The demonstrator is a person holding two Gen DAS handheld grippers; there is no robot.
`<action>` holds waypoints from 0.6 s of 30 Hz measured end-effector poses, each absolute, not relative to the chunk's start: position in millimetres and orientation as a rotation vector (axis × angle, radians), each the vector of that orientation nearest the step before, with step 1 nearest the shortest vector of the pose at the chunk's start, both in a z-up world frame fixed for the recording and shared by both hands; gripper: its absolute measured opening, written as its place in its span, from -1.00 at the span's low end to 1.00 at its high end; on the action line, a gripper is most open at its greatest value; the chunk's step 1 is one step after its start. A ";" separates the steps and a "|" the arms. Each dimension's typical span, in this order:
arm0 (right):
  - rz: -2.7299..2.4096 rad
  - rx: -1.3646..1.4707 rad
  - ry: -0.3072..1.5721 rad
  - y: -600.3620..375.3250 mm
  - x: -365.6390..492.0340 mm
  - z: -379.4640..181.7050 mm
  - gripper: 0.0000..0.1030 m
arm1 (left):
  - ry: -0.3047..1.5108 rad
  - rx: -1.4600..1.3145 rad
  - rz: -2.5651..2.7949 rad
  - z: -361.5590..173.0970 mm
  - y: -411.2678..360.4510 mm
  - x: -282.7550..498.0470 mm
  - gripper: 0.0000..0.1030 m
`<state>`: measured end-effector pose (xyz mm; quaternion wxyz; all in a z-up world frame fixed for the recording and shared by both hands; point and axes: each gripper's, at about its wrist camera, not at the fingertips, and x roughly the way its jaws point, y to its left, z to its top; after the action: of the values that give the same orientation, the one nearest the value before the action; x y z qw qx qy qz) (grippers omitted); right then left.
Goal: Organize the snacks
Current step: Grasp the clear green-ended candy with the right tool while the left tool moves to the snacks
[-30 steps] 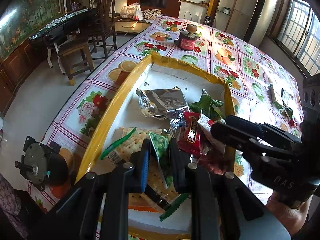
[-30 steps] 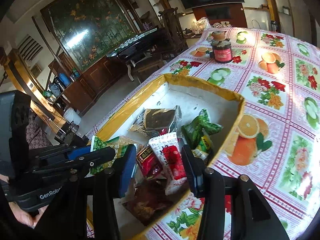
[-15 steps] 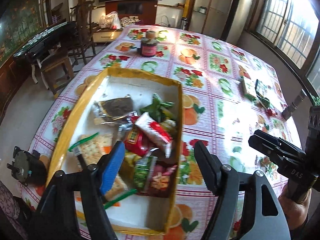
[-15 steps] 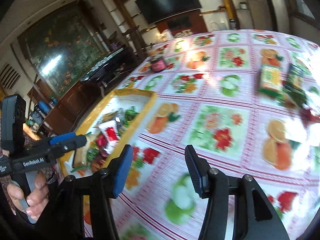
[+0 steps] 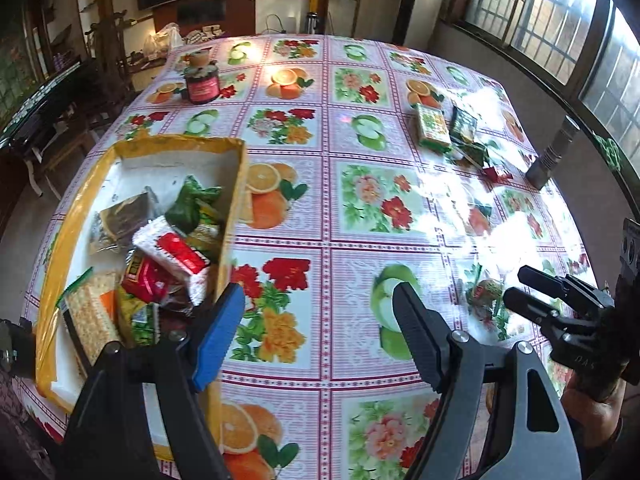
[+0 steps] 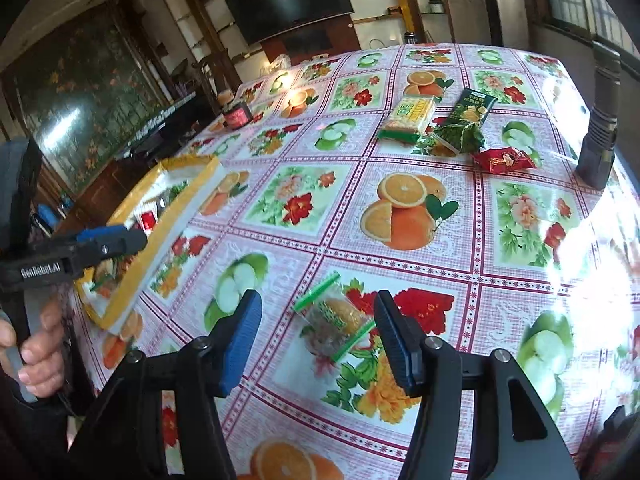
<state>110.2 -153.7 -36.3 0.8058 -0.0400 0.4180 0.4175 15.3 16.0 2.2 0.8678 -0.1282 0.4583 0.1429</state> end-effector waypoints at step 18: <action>0.909 -0.274 0.952 -138.4 125.0 -62.3 -0.52 | 0.998 -0.123 0.190 14.8 -28.4 114.2 0.63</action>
<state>125.0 -138.4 -62.3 0.7824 -0.1270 0.4408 0.4211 114.2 -28.4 14.8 0.8718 -0.0588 0.4777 0.0909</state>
